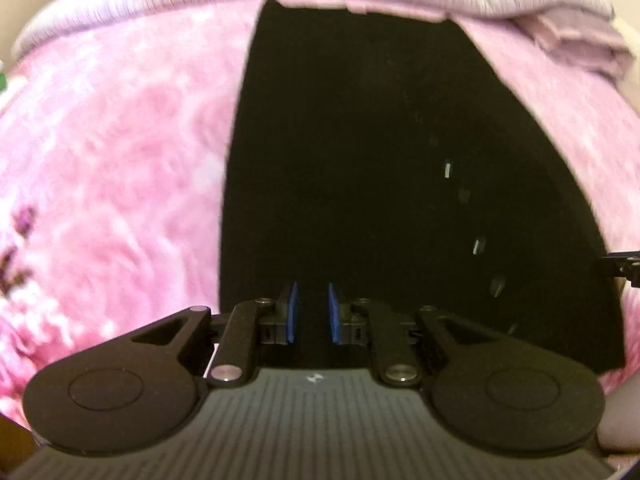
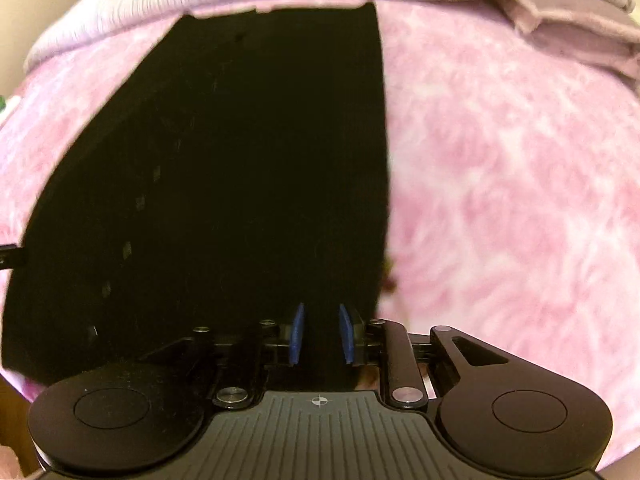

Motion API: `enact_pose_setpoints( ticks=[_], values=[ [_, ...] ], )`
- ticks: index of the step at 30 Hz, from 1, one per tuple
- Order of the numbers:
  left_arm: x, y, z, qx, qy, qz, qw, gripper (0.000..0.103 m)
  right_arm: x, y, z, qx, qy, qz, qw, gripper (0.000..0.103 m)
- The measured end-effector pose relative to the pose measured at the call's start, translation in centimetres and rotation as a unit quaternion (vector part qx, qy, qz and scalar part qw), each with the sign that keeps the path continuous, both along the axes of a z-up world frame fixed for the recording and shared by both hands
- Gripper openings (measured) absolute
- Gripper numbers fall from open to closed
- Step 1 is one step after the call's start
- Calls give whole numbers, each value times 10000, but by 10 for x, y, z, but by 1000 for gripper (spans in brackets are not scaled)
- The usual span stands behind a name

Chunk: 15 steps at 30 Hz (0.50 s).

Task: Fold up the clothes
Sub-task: 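Open both grippers and withdraw from the flattened black skirt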

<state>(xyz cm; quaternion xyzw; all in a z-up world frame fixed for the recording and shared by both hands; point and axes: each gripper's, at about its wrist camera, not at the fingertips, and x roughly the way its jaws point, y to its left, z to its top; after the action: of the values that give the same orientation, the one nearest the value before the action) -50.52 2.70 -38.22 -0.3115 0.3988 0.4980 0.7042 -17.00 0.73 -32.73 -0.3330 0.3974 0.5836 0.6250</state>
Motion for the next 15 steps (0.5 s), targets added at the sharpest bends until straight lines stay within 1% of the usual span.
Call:
enact_pose_setpoints(
  ticks=[1, 3, 5, 8, 11, 14, 15],
  values=[
    [-4, -4, -4, 111, -96, -20, 9999, 13, -3, -8, -6, 177, -27, -96, 9998, 25],
    [-13, -13, -8, 430, -316, -87, 9985, 13, -10, -23, -16, 549, -125, -253, 9981, 26],
    [-17, -20, -11, 628, -425, -111, 9971, 13, -18, -37, -22, 952, -303, -346, 9944, 26],
    [-21, -29, -14, 903, -569, -140, 9942, 13, -26, -53, -30, 1405, -441, -495, 9879, 27],
    [-26, -43, -14, 1201, -568, -269, 9908, 14, -35, -67, -37, 1733, -660, -487, 9814, 27],
    [-27, -65, -16, 1441, -506, -346, 9877, 14, -47, -89, -42, 1948, -691, -536, 9769, 27],
    [-26, -70, -13, 1417, -450, -314, 9884, 14, -50, -95, -41, 1980, -682, -542, 9763, 27]
  ],
)
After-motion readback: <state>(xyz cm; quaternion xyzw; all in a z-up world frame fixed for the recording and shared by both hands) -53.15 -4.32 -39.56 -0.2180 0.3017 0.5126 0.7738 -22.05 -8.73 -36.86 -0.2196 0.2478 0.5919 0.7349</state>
